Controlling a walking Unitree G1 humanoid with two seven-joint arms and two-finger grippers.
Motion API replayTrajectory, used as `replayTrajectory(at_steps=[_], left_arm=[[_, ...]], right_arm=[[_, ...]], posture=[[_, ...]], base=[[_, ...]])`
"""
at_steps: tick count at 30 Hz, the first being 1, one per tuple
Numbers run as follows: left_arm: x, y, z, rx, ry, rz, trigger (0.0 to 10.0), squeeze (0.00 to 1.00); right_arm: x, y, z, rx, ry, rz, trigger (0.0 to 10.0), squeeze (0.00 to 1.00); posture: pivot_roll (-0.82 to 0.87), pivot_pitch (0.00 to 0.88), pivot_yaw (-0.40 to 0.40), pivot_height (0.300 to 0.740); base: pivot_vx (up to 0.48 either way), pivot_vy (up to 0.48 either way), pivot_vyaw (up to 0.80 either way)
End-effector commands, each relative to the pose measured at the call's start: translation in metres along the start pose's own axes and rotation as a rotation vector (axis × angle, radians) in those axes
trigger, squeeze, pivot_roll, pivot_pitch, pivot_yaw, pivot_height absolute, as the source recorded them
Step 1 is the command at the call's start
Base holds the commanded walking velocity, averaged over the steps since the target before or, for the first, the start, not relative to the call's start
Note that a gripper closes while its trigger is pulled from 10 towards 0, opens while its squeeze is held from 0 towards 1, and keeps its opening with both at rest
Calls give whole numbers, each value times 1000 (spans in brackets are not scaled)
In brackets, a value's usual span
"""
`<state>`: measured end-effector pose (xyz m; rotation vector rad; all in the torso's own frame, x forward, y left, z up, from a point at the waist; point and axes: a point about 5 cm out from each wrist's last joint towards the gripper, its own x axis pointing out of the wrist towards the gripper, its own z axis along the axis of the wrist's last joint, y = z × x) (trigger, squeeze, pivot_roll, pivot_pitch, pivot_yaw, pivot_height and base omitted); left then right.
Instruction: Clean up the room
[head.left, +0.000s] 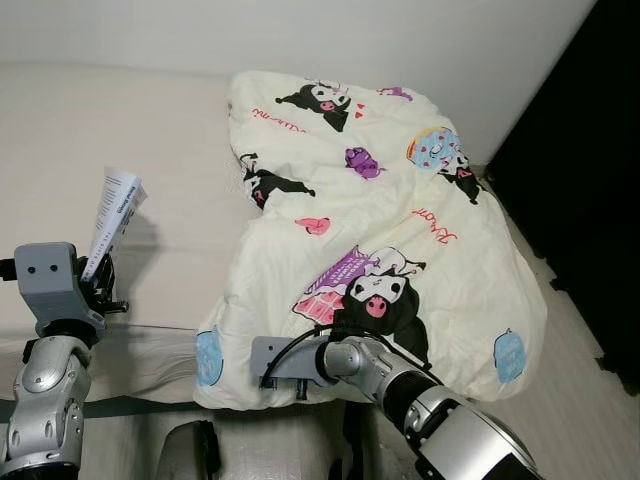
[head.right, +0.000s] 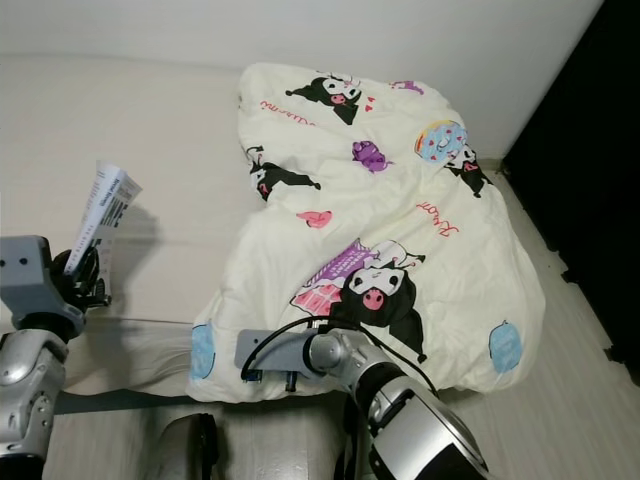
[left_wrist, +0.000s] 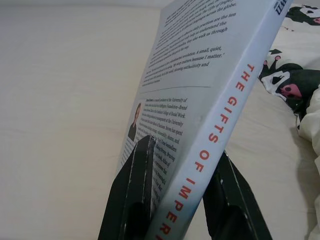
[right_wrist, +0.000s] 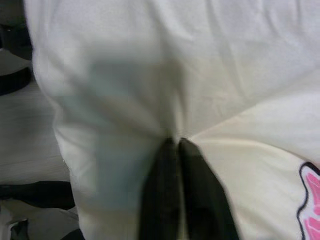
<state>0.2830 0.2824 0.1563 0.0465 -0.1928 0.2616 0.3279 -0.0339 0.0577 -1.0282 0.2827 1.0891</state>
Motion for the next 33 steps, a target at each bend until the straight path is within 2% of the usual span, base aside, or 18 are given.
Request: replayTrajectory(at_steps=[1,10,11,12,13,14,16,18,19,21,23,24,30,31,32,33], left_arm=[[-3,6,2,18,-10,15,10000,0],[-1,8,1,19,-7,25,10000,0],[-1,8,1,18,-7,25,10000,0],[-1,8,1,18,-7,25,10000,0],[0,8,2,17,-8,25,10000,0],[0,8,2,17,-8,25,10000,0],[2,7,2,15,-10,23,10000,0],[3,7,3,13,-11,21,10000,0],[3,7,3,13,-11,21,10000,0],[3,6,3,9,-11,18,10000,0],[3,6,3,9,-11,18,10000,0],[3,5,2,7,-10,15,10000,0],[2,3,2,2,-10,11,10000,0],[1,2,1,-1,-10,13,10000,0],[1,2,1,-3,-11,15,10000,0],[1,2,1,-3,-11,15,10000,0]], right_arm=[[0,7,-8,14,19,11,0,0],[-1,8,-3,61,-38,59,0,0],[0,12,-1,81,-61,120,0,0],[0,12,-1,81,-61,120,0,0],[0,18,3,125,-91,202,0,0],[0,18,3,125,-91,202,0,0],[1,33,10,195,-144,404,0,0],[1,43,14,229,-166,533,0,0],[1,43,14,229,-166,533,0,0],[0,51,16,233,-166,640,0,0],[0,51,16,233,-166,640,0,0],[-1,56,14,219,-147,694,0,0],[-3,61,8,175,-109,728,0,0],[0,52,13,201,-156,626,1412,0],[1,44,18,227,-194,546,1412,0],[1,44,18,227,-194,546,1412,0]], posture=[[104,290,-127,571],[95,286,-128,571],[92,285,-127,571],[92,285,-127,571],[90,284,-127,571],[90,284,-127,571],[88,284,-124,571],[87,281,-123,571],[87,281,-123,571],[85,279,-122,571],[85,279,-122,571],[84,279,-123,571],[82,278,-125,571],[74,273,-123,571],[74,273,-123,571],[74,273,-123,571]], base=[[0,0,0],[0,0,0],[0,0,0],[0,0,0],[0,0,0],[0,0,0],[0,0,0],[0,0,0],[0,0,0],[0,0,0],[0,0,0],[0,0,0],[0,0,0],[0,0,0],[0,0,0],[0,0,0]])
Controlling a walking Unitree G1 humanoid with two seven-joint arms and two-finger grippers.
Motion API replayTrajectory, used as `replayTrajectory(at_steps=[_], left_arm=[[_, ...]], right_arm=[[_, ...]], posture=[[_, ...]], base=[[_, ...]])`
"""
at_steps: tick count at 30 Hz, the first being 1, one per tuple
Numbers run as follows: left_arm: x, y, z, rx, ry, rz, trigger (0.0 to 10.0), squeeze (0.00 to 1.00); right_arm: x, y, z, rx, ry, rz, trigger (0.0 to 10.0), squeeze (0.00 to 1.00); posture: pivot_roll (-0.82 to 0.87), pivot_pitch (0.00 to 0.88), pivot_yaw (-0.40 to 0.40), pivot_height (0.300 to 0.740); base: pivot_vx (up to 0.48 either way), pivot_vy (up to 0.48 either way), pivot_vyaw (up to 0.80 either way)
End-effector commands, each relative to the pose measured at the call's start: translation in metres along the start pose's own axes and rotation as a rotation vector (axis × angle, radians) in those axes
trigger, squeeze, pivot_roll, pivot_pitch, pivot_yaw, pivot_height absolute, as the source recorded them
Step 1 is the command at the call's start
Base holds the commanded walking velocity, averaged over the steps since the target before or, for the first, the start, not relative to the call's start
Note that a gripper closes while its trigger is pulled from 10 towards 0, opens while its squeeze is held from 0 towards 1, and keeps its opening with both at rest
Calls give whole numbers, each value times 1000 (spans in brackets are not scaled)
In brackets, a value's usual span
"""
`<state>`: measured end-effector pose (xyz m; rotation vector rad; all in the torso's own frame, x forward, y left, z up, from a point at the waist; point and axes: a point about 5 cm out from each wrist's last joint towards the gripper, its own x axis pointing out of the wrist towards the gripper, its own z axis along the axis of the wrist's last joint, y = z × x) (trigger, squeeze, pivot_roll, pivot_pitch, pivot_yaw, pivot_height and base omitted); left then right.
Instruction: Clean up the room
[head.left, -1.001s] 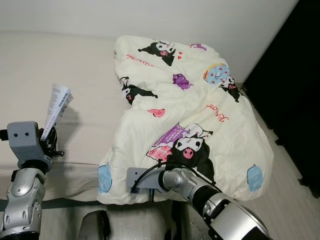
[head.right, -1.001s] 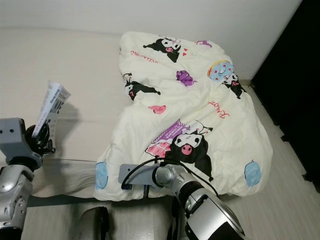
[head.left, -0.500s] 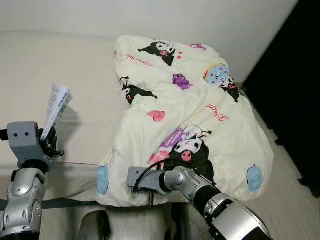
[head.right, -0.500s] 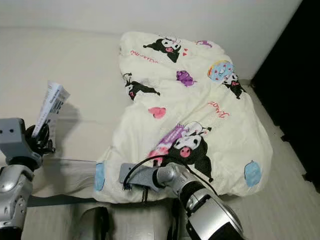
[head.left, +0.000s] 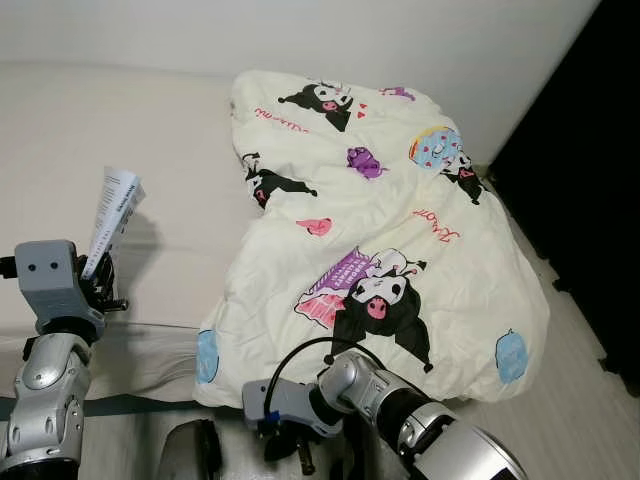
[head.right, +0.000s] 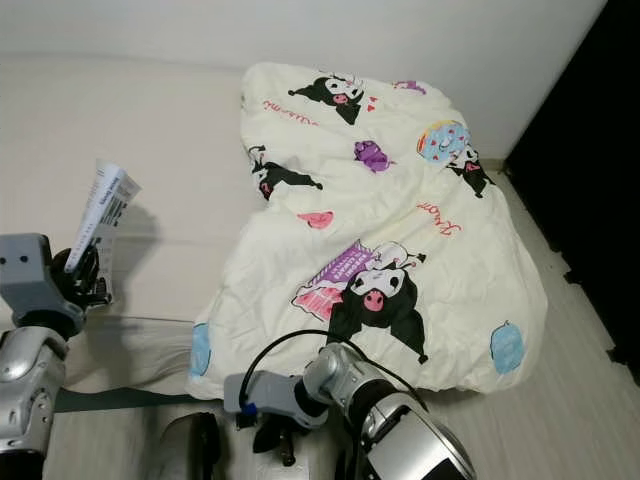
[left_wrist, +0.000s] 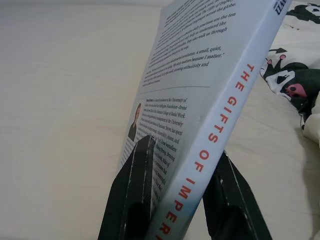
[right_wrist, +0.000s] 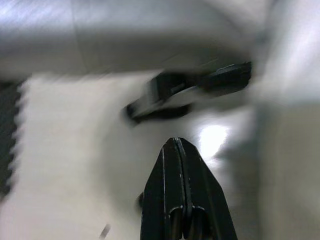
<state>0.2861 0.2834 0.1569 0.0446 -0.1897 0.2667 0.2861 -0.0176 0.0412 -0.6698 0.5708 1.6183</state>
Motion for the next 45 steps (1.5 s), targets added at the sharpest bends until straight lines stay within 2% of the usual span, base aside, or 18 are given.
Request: replayTrajectory(at_steps=[1,2,3,7,9,11,13,14,16,21,22,27,28,38,39,40,41,45], left_arm=[[-2,1,1,-6,-15,12,10000,0],[-2,1,1,-6,-15,12,10000,0],[-2,1,1,-8,-15,14,10000,0],[-1,1,1,-10,-16,14,10000,0],[0,1,3,-10,-20,13,10000,0],[0,1,3,-10,-20,13,10000,0],[-2,-1,6,-14,-28,-10,10000,0],[-2,-1,6,-14,-28,-10,10000,0],[-9,-5,8,-6,-28,-47,10000,0],[-18,-4,10,11,-25,-54,10000,0],[-22,-1,11,17,-25,-48,10000,0],[-24,1,12,21,-25,-45,10000,0],[-27,3,13,28,-24,-43,10000,0],[-35,10,18,58,-10,-43,10000,0],[-36,10,18,64,-7,-44,10000,0],[-36,10,18,64,-7,-44,10000,0],[-37,11,20,69,-5,-44,10000,0],[-39,12,22,77,-4,-37,10000,0]], right_arm=[[-2,-7,9,21,-91,-99,4314,0],[-2,-7,9,21,-91,-99,4314,0],[-6,-16,19,42,-171,-191,10000,1000],[-10,-22,28,42,-225,-240,10000,1000],[-16,-31,44,-23,-275,-311,10000,1000],[-16,-31,44,-23,-275,-311,10000,1000],[-19,-36,54,-115,-236,-349,10000,1000],[-19,-36,54,-115,-236,-349,10000,1000],[-19,-39,55,-201,-152,-392,10000,1000],[-21,-42,51,-256,-75,-434,10000,1000],[-21,-43,48,-270,-48,-449,10000,588],[-22,-43,46,-280,-31,-459,10000,588],[-23,-44,43,-278,-13,-463,10000,0],[-26,-42,23,-220,78,-443,10000,0],[-26,-42,20,-209,91,-444,4902,0],[-26,-42,20,-209,91,-444,4902,0],[-26,-42,16,-196,100,-451,0,0],[-27,-42,11,-180,114,-473,0,0]], posture=[[73,272,-123,571],[73,272,-123,571],[72,274,-121,571],[75,278,-121,571],[87,286,-137,571],[87,286,-137,571],[101,300,-156,571],[101,300,-156,571],[122,318,-176,571],[156,341,-200,571],[165,347,-205,571],[168,348,-207,571],[183,360,-214,571],[231,385,-212,571],[232,386,-211,571],[232,386,-211,571],[235,387,-210,571],[236,386,-208,571]], base=[[0,0,0],[0,0,0],[0,0,0],[0,0,0],[0,0,0],[0,0,0],[0,0,0],[0,0,0],[0,0,0],[0,0,0],[0,0,0],[0,0,0],[0,0,0],[0,0,0],[0,0,0],[0,0,0],[0,0,0],[0,0,0]])
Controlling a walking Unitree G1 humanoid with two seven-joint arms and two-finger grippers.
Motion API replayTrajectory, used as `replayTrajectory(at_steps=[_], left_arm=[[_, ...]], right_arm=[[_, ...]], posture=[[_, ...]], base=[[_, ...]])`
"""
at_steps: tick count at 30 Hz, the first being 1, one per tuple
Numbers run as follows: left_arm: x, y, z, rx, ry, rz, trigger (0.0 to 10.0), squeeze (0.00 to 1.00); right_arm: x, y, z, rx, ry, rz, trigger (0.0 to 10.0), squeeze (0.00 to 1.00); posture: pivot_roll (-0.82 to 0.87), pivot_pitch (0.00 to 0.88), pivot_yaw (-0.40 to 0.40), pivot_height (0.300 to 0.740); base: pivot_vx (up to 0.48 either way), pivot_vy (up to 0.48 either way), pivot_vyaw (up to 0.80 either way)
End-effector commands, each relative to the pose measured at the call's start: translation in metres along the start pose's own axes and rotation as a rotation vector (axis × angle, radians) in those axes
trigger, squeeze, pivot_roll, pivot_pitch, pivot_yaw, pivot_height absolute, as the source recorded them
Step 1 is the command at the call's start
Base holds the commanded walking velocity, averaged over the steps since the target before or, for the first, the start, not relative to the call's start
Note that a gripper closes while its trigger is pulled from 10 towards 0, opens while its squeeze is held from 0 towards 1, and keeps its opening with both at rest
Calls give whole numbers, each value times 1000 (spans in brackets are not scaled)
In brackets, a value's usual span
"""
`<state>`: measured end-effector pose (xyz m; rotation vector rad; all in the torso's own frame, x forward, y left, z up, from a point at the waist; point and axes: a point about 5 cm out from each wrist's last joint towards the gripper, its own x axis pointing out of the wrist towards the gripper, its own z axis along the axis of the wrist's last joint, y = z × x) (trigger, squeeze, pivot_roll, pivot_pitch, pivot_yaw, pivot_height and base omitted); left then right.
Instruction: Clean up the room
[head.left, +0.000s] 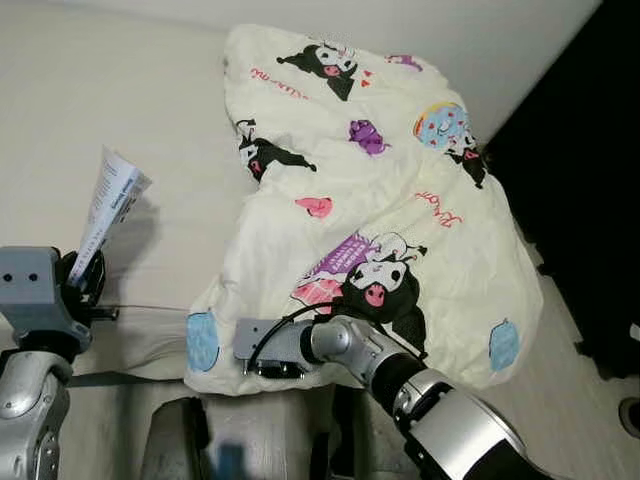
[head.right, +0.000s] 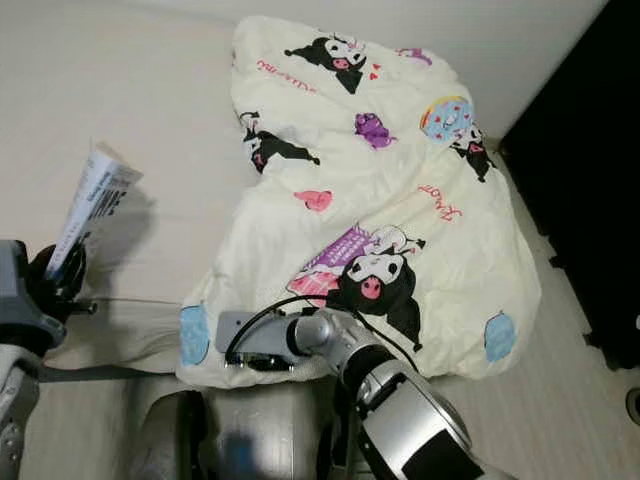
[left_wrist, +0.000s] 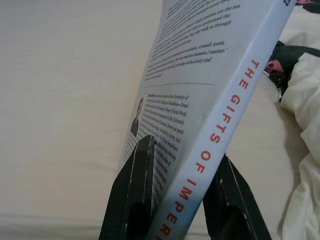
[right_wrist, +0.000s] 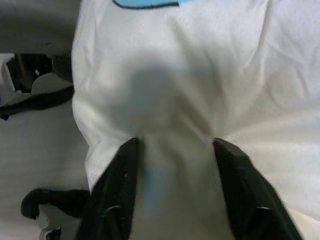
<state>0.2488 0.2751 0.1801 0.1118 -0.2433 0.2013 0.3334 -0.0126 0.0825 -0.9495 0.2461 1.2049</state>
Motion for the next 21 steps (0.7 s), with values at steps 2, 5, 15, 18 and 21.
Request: replayTrajectory(at_steps=[2,5,15,18,21], left_arm=[[-7,9,-8,23,61,31,10000,0],[-8,9,-8,23,63,31,10000,0],[-7,11,-6,28,64,41,10000,0],[-7,11,-6,27,66,41,10000,0],[-5,11,-6,22,67,42,10000,0]], right_arm=[[0,11,-15,28,52,26,0,0],[0,11,-15,29,53,25,0,0],[-3,13,-21,51,40,37,0,0],[-2,16,-18,70,18,76,0,0],[3,31,-11,90,-43,217,0,0]], posture=[[236,386,-208,571],[235,384,-208,571],[220,374,-202,571],[215,374,-203,571],[207,375,-199,571]], base=[[0,0,0],[0,0,0],[0,0,0],[0,0,0],[0,0,0]])
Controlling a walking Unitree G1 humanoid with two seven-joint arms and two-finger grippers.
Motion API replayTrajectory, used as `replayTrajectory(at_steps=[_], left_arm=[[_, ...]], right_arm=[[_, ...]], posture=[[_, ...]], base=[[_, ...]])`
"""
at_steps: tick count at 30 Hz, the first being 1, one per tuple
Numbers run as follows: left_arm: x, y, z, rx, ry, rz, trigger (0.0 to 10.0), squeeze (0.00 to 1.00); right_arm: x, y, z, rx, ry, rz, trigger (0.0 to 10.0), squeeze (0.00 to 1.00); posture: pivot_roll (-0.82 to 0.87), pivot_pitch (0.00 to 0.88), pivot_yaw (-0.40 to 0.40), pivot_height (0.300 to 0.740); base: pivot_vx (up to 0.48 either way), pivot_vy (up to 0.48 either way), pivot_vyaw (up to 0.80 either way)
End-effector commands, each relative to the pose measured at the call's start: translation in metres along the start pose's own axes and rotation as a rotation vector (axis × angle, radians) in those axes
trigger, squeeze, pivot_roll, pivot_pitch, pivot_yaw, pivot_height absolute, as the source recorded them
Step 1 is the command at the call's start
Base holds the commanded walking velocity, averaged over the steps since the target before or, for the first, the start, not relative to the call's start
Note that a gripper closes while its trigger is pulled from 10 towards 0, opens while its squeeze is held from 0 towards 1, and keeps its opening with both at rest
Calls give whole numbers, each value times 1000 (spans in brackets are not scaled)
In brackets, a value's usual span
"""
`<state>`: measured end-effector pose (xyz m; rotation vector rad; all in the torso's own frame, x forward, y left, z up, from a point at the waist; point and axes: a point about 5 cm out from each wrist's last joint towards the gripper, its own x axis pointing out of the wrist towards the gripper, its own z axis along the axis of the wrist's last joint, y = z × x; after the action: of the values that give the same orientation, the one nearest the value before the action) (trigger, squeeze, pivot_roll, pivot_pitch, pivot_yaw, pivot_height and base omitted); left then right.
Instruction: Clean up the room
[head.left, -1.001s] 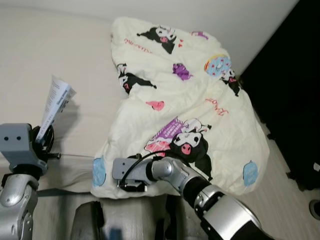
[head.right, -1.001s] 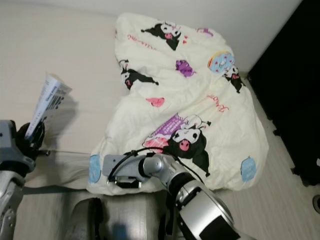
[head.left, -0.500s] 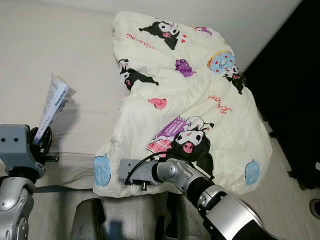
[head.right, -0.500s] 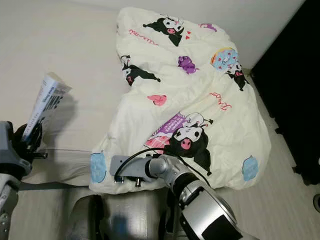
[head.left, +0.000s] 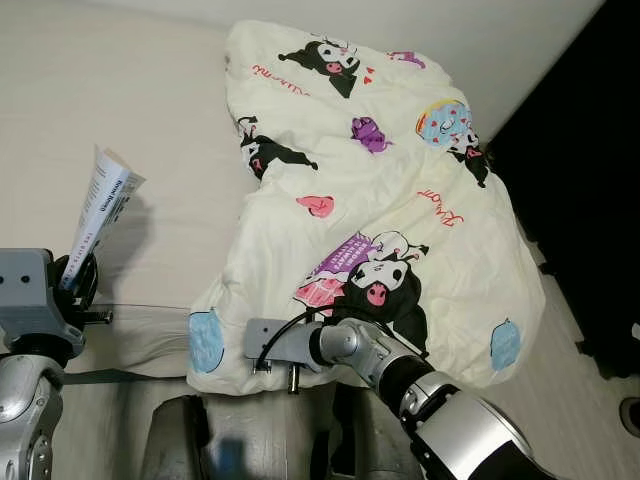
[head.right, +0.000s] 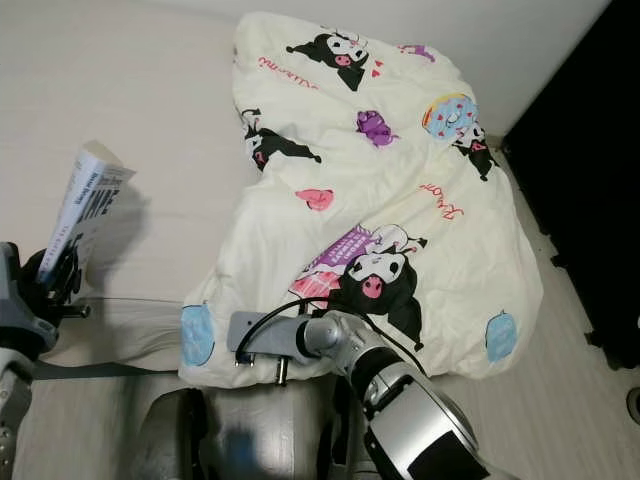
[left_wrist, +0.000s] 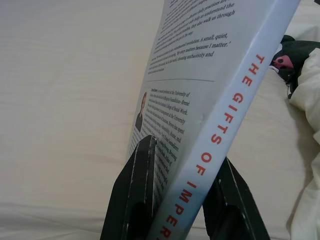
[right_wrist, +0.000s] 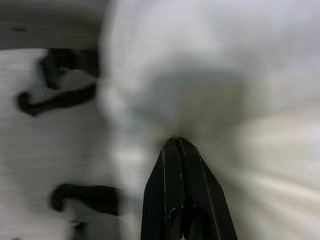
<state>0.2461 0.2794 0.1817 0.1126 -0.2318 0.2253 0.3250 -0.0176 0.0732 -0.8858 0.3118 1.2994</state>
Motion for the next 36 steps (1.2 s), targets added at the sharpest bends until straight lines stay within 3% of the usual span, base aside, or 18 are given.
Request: replayTrajectory(at_steps=[1,4,8,9,13,14,15,17,23,24,29,31,32,34,35,36], left_arm=[[-4,6,-8,18,54,19,10000,0],[-2,4,-8,13,53,17,10000,0],[0,3,-7,9,51,14,10000,0],[1,2,-7,7,48,11,10000,0],[3,2,-6,4,46,9,10000,0],[3,1,-6,4,46,8,10000,0],[3,1,-6,4,46,8,10000,0],[3,0,-6,2,44,8,10000,0],[3,0,-6,1,44,9,10000,0],[2,0,-7,1,45,11,10000,0],[2,0,-7,1,45,11,10000,0],[-1,3,-7,5,49,16,10000,0],[-1,3,-7,5,49,16,10000,0],[-2,4,-7,8,53,18,10000,0],[-2,4,-7,8,53,18,10000,0],[-2,3,-8,7,56,17,10000,0]], right_arm=[[5,18,-5,38,-19,111,0,0],[10,31,0,67,-70,222,0,0],[12,34,7,104,-125,276,0,0],[11,24,19,122,-190,214,8471,1000],[9,11,33,141,-263,132,8471,1000],[7,1,37,141,-271,61,10000,1000],[7,1,37,141,-271,61,10000,1000],[2,-14,39,126,-248,-53,10000,1000],[-1,-21,37,92,-211,-109,10000,1000],[-3,-24,33,39,-160,-137,10000,1000],[-3,-24,33,39,-160,-137,10000,1000],[-4,-24,25,-80,-64,-150,10000,1000],[-4,-24,25,-80,-64,-150,10000,1000],[1,-11,7,-223,92,-103,10000,992],[1,-11,7,-223,92,-103,10000,992],[3,0,-6,-254,157,-49,10000,0]], posture=[[207,375,-199,571],[203,375,-195,571],[201,374,-191,571],[197,376,-189,571],[197,376,-189,571],[192,376,-190,571],[192,376,-190,571],[197,379,-195,571],[197,379,-195,571],[198,383,-197,571],[198,383,-197,571],[199,388,-198,571],[199,388,-198,571],[203,394,-197,571],[203,394,-197,571],[207,402,-200,571]], base=[[0,0,0],[0,0,0],[0,0,0],[0,0,0],[0,0,0],[0,0,0],[0,0,0],[0,0,0],[0,0,0],[0,0,0],[0,0,0],[0,0,0],[0,0,0],[0,0,0],[0,0,0],[0,0,0]])
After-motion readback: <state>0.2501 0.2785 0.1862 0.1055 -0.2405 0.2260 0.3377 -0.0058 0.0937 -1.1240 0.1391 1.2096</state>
